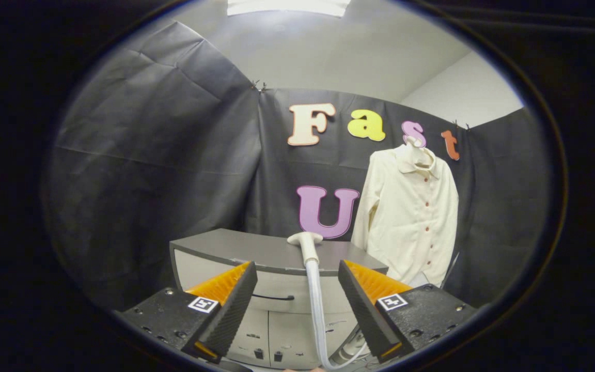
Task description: Iron the clothes twice with a garment steamer, once on the left side and once on the right side.
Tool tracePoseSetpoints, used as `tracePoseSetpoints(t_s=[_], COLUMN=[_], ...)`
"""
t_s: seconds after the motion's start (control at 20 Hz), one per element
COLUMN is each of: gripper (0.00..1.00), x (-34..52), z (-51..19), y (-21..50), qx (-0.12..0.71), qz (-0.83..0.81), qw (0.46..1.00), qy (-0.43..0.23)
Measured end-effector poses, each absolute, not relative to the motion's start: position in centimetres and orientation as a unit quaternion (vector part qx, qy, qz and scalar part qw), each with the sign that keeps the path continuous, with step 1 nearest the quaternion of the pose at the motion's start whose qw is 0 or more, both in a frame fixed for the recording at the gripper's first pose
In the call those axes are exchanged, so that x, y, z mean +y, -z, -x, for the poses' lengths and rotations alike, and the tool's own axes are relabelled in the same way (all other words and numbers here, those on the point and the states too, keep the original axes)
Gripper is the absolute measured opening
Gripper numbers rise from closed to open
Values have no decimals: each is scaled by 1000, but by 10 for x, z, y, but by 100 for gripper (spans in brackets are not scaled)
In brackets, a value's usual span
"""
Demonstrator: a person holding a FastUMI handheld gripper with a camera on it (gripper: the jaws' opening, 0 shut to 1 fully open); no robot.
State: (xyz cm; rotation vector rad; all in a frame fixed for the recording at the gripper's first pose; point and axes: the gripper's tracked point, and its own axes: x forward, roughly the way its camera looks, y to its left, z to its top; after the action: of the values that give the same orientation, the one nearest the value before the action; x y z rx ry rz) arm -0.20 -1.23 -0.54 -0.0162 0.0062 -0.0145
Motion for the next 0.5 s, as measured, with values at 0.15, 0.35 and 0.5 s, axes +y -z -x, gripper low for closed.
tracePoseSetpoints(t_s=[0.15,0.35,0.5], gripper=[96,96,96], x=[-10,-15,-19], z=[-4,-22,-41], y=[11,17,24], qx=[11,17,28], qz=[11,18,14], qw=[1000,1000,999], qy=[6,12,14])
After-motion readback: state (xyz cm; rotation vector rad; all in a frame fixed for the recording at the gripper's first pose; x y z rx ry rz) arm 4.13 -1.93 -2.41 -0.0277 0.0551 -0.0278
